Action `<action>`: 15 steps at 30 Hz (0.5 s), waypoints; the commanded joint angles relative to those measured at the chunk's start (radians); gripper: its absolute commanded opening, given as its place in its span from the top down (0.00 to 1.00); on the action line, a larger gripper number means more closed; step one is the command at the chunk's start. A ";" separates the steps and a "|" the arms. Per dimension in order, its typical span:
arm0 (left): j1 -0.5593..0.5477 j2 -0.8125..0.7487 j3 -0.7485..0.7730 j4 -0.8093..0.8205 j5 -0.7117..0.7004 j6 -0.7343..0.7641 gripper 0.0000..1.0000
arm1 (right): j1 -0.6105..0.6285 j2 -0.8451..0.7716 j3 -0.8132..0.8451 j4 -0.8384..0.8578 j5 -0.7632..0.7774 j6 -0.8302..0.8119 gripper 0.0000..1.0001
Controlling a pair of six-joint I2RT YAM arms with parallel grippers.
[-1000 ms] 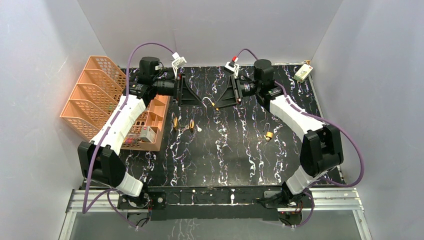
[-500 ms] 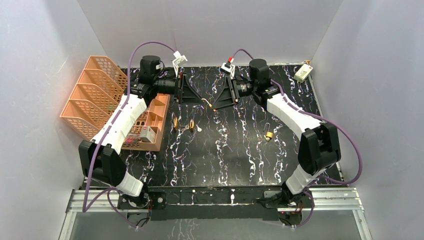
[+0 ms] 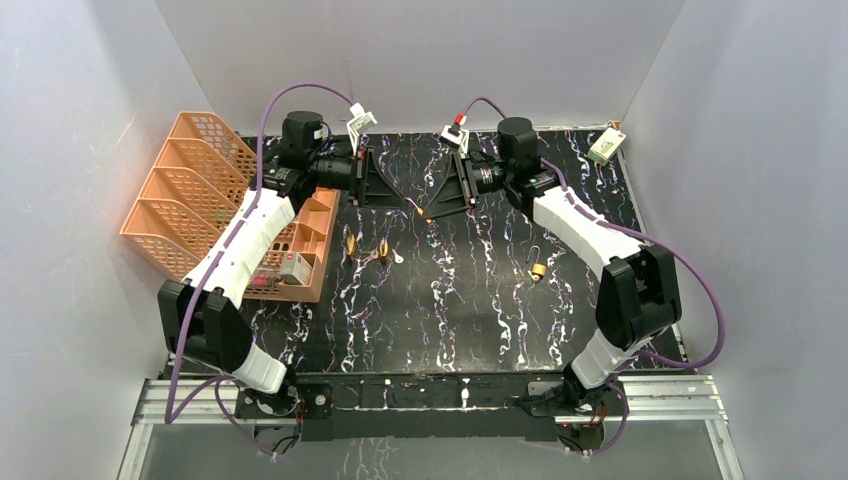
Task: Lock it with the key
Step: Pick up the lock from the center of the board.
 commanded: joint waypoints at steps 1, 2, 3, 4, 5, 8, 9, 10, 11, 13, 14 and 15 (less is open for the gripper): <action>-0.007 -0.011 0.009 0.009 0.044 0.006 1.00 | 0.006 -0.003 0.052 0.009 -0.005 -0.011 0.70; -0.008 -0.013 0.005 0.010 0.051 0.008 1.00 | 0.006 -0.003 0.053 0.008 -0.007 -0.011 0.70; -0.009 -0.016 0.003 0.009 0.059 0.011 1.00 | 0.006 -0.004 0.055 0.006 -0.008 -0.013 0.70; -0.009 -0.017 -0.001 0.009 0.065 0.014 1.00 | 0.006 -0.004 0.059 0.005 -0.009 -0.015 0.70; -0.008 -0.020 -0.002 0.009 0.067 0.016 1.00 | 0.006 -0.003 0.066 0.002 -0.009 -0.018 0.69; -0.008 -0.036 -0.001 0.010 0.047 0.031 1.00 | 0.001 0.006 0.105 -0.035 -0.011 -0.043 0.46; -0.009 -0.041 -0.001 0.017 0.042 0.035 1.00 | -0.003 0.010 0.119 -0.047 -0.013 -0.053 0.37; -0.008 -0.049 -0.001 0.033 0.033 0.032 1.00 | -0.008 0.012 0.137 -0.057 -0.013 -0.060 0.28; -0.007 -0.063 -0.009 0.065 0.022 0.013 1.00 | -0.020 0.014 0.160 -0.076 -0.013 -0.074 0.13; -0.005 -0.083 -0.029 0.190 0.017 -0.058 1.00 | -0.051 0.016 0.201 -0.138 -0.003 -0.116 0.02; 0.000 -0.093 -0.040 0.314 0.023 -0.143 1.00 | -0.090 0.006 0.255 -0.253 0.069 -0.205 0.01; 0.003 -0.096 -0.041 0.361 0.009 -0.175 1.00 | -0.097 -0.004 0.307 -0.373 0.189 -0.309 0.02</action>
